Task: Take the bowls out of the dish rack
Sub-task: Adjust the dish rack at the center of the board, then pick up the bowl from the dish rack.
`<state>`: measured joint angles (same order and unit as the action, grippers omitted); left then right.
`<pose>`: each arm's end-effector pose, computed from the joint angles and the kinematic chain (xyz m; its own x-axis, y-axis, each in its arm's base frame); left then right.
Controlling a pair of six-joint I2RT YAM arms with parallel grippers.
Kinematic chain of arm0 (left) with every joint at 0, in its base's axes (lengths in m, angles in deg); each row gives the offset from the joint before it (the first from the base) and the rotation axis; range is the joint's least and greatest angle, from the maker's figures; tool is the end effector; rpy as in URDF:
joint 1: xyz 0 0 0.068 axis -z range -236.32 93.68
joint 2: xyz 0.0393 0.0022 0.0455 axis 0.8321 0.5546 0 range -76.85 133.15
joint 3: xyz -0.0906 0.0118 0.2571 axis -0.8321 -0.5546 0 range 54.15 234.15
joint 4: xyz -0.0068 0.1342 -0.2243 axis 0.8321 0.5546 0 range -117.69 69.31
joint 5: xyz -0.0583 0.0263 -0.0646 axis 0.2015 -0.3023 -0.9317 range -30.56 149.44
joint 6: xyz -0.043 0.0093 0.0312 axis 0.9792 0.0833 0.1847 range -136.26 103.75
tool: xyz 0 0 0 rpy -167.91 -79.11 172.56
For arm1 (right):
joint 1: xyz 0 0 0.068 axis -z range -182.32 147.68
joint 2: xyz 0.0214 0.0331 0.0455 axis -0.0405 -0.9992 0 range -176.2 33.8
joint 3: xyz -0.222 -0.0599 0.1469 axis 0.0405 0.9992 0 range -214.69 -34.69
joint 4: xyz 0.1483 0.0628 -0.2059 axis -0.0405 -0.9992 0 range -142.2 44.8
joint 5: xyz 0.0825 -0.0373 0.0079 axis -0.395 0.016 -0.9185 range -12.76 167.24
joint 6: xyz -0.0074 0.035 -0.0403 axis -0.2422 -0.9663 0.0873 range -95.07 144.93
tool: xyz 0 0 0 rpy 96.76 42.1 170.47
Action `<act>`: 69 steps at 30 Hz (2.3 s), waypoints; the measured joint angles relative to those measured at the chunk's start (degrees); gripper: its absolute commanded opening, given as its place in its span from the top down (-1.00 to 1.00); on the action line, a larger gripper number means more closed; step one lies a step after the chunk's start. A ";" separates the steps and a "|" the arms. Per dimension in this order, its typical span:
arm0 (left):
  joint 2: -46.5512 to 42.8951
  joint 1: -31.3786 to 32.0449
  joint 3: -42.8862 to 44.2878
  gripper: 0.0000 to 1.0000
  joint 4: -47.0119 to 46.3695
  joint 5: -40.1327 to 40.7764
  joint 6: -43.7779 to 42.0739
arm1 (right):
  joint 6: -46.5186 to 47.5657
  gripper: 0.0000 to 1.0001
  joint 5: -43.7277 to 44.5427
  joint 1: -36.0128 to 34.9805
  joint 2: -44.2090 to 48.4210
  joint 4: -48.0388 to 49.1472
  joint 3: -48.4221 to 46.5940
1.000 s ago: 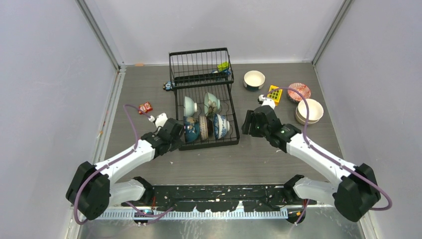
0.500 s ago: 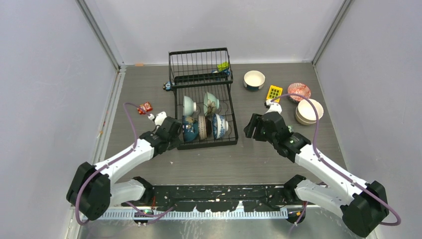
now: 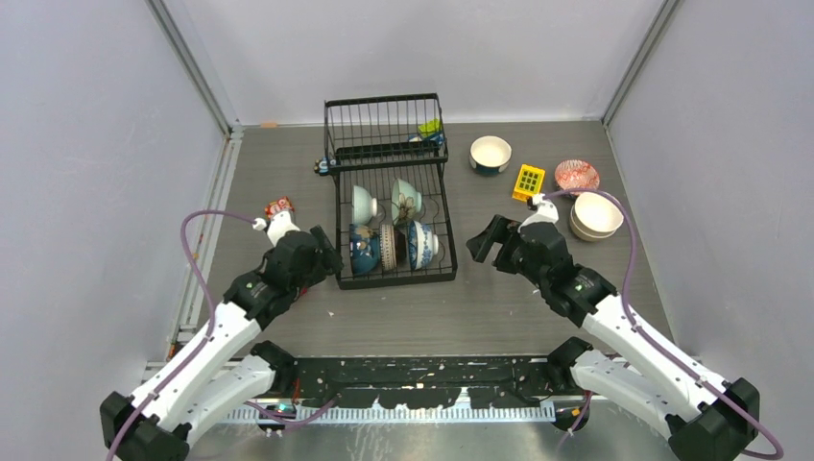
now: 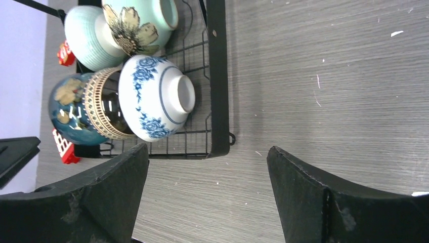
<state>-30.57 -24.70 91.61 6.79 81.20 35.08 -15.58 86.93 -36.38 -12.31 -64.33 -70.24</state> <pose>0.1488 -0.0762 0.2526 -0.5657 -0.5033 -0.6532 -0.2954 0.8633 -0.4093 0.1554 0.0978 0.2638 -0.5919 0.3728 -0.7147 -0.0611 0.8633 0.5009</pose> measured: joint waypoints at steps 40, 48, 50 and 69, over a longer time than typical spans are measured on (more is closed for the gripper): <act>32.02 10.80 24.15 -0.18 -14.10 -28.89 -8.26 | -3.87 -0.77 0.15 0.00 13.64 2.19 10.27; 36.79 9.03 25.55 -0.10 -15.96 -31.82 -8.31 | -4.68 -0.77 -1.09 0.00 16.76 3.37 11.76; 37.53 8.33 25.55 -0.10 -15.98 -32.33 -8.31 | -4.70 -0.77 -1.09 0.00 17.40 3.37 11.82; 42.88 6.84 24.22 0.13 -21.24 -37.20 -8.31 | -4.42 -0.75 -1.79 0.00 20.04 2.51 11.82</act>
<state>12.32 -17.86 115.82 -14.46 44.00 26.77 -20.00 85.14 -36.38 7.73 -61.82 -58.42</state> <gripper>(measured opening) 0.458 0.879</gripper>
